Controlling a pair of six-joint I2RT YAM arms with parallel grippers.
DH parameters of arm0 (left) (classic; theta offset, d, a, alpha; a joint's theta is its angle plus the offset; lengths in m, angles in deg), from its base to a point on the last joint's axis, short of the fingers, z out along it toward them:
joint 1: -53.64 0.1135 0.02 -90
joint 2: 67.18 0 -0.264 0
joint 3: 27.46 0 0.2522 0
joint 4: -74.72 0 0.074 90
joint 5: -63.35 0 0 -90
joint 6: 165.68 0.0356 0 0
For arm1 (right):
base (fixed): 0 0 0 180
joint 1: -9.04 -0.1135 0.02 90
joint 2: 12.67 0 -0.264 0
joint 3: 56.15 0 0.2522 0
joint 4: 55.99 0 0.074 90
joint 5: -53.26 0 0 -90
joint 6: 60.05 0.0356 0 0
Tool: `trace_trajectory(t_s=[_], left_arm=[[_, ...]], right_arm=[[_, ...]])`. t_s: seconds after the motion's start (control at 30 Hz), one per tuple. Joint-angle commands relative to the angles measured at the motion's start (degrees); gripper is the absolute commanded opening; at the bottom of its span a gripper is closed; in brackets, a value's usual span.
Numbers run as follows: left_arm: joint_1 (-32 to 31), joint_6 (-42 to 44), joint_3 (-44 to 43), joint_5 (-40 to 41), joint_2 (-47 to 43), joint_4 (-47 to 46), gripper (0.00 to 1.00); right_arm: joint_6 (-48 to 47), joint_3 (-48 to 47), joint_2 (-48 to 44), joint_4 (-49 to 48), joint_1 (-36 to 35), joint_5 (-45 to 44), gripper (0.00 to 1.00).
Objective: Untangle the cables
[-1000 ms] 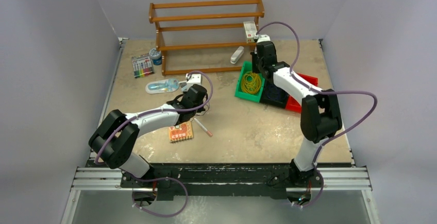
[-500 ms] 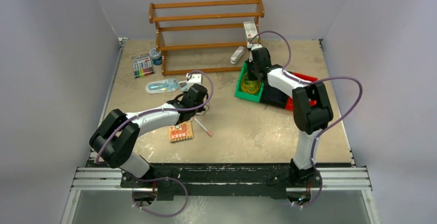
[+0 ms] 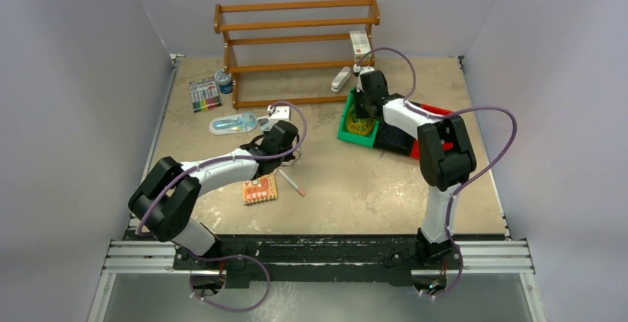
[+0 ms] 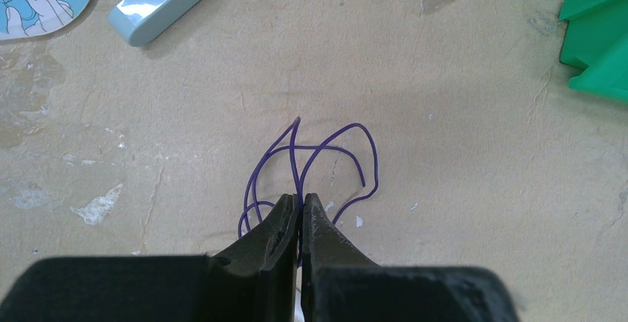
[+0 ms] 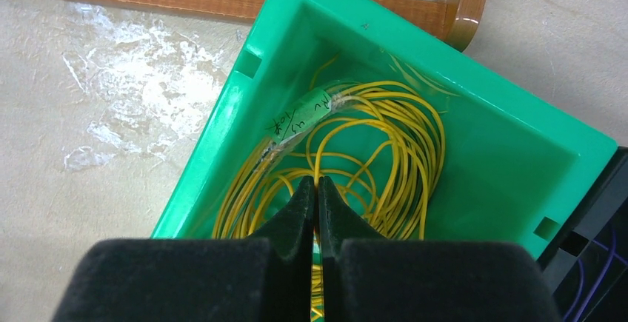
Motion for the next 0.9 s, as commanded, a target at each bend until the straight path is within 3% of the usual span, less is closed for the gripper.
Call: trace_trajectory(t_s=[0.0,0.37,0.87], left_arm=[[0.0,0.8,-2.1,0.4,-0.5,-1.3,0.00],[0.0,1.0,-2.5,0.2,-0.3,-1.4,0.00],[0.0,0.7,-2.0,-0.5,-2.3,-1.3,0.00]], right_arm=[[-0.8,0.0,-5.0,-1.6,0.2,-0.4,0.03],[-0.3,1.1,-12.8,-1.7,0.1,-3.1,0.34],[1.0,10.5,-30.6,-4.7,0.2,-6.3,0.42]])
